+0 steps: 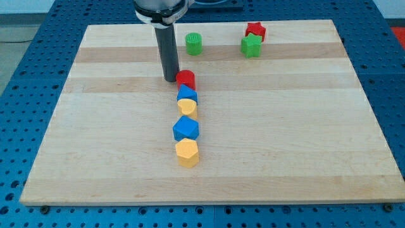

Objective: Push the green circle to the top of the red circle

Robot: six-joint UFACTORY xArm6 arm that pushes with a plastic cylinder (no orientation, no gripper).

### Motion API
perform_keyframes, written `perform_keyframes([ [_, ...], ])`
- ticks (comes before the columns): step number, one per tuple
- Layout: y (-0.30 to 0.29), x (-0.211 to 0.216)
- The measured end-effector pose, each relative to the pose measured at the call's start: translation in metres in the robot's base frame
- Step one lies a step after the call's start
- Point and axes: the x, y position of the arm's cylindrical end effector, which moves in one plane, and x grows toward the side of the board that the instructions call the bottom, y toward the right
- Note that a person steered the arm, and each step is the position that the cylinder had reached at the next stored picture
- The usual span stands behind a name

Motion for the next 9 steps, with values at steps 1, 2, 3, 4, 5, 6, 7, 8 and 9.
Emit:
perform_keyframes([
  [1, -0.001, 0.000],
  [2, -0.002, 0.000],
  [3, -0.002, -0.014],
  [4, -0.012, -0.066],
  [5, -0.013, -0.119],
  [6, 0.014, -0.138],
  [7, 0.034, -0.133],
  [8, 0.034, -0.115],
  [9, 0.037, -0.096],
])
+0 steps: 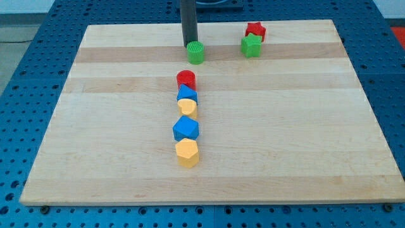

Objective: Push the green circle to the top of the red circle

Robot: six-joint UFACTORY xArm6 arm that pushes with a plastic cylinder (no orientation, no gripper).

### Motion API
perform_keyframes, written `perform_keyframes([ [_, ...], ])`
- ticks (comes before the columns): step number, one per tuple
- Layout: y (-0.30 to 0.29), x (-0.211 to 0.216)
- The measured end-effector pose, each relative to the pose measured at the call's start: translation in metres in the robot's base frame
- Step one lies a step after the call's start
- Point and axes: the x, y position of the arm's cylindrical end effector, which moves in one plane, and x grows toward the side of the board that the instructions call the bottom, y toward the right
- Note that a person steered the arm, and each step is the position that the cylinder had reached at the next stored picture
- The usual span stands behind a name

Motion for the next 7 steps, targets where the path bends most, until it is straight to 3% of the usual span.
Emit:
perform_keyframes([
  [5, 0.057, 0.037],
  [7, 0.041, 0.043],
])
